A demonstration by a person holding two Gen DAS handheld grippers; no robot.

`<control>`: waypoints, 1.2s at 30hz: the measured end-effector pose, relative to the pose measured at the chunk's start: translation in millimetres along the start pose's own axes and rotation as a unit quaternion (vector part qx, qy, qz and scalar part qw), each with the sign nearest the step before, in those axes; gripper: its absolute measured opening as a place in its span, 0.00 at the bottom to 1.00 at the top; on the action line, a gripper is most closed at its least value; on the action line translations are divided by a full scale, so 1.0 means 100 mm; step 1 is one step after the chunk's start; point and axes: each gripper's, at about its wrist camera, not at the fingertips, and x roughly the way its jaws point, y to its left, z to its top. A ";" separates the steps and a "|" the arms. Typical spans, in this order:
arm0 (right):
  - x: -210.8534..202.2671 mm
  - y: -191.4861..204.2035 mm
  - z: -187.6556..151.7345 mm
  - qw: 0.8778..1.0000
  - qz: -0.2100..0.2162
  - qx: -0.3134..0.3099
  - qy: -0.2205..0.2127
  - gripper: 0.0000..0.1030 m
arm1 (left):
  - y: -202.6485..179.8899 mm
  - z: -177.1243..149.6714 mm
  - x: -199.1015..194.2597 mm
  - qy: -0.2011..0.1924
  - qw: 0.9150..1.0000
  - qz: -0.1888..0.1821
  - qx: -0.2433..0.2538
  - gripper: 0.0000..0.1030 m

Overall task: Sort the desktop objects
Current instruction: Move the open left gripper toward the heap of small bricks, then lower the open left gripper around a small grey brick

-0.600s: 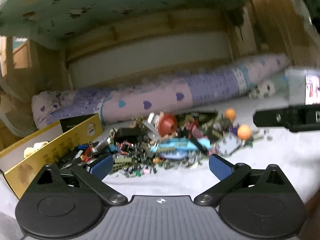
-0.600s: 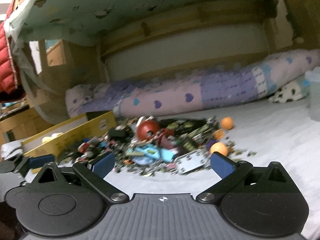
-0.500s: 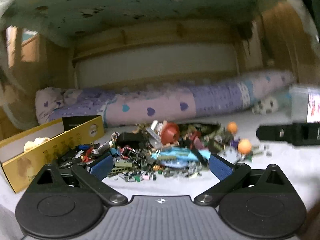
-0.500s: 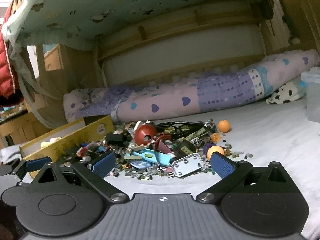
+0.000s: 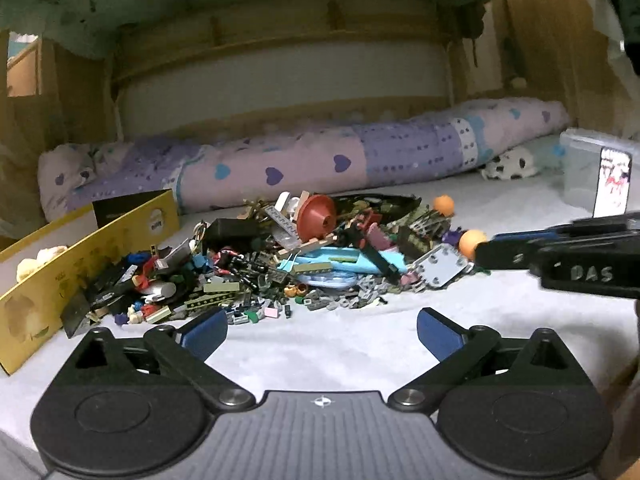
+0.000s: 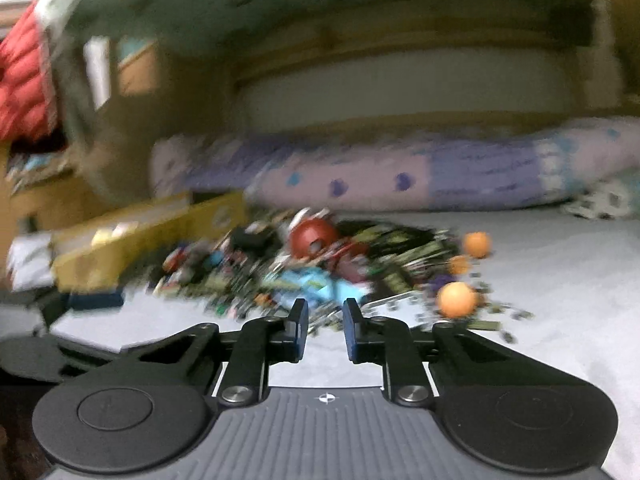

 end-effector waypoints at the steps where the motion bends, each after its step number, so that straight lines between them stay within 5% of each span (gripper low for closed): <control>1: 0.08 0.01 0.02 1.000 0.015 -0.012 0.011 0.20 | 0.00 0.00 0.05 0.002 1.000 0.002 0.003 0.98; 3: 0.27 0.01 0.02 0.998 0.040 -0.037 0.036 0.20 | 0.01 0.00 0.16 0.002 1.000 -0.010 0.012 0.92; 7: 0.74 0.00 -0.02 0.993 0.057 -0.063 0.087 0.20 | 0.12 0.02 0.37 0.031 0.995 -0.100 -0.003 0.76; 13: 1.20 0.02 -0.03 0.989 0.048 -0.078 0.113 0.20 | 0.21 -0.04 0.70 0.049 0.996 -0.071 0.017 0.65; 15: 1.30 0.03 -0.04 0.988 0.045 -0.076 0.130 0.20 | 0.24 0.00 0.82 0.075 0.995 -0.070 0.015 0.44; 16: 1.36 0.05 -0.05 0.986 0.043 -0.079 0.141 0.20 | 0.25 0.02 0.89 0.086 0.994 -0.071 0.012 0.22; 17: 1.42 0.08 -0.07 0.984 0.039 -0.083 0.150 0.18 | 0.27 0.03 0.96 0.093 0.993 -0.074 0.002 0.11; 22: 1.55 0.19 -0.14 0.981 0.008 -0.103 0.162 0.14 | 0.26 0.09 1.14 0.108 0.990 -0.082 -0.023 0.11; 24: 1.55 0.15 -0.14 0.982 0.014 -0.094 0.162 0.06 | 0.18 0.11 1.15 0.104 0.990 -0.091 -0.012 0.11; 29: 1.43 -0.06 -0.10 0.987 0.025 -0.033 0.153 0.04 | -0.07 0.12 1.23 0.103 0.985 -0.135 0.033 0.07; 36: 1.12 -0.13 -0.14 0.987 0.033 -0.053 0.147 0.04 | -0.25 0.05 1.46 0.113 0.985 -0.118 0.051 0.12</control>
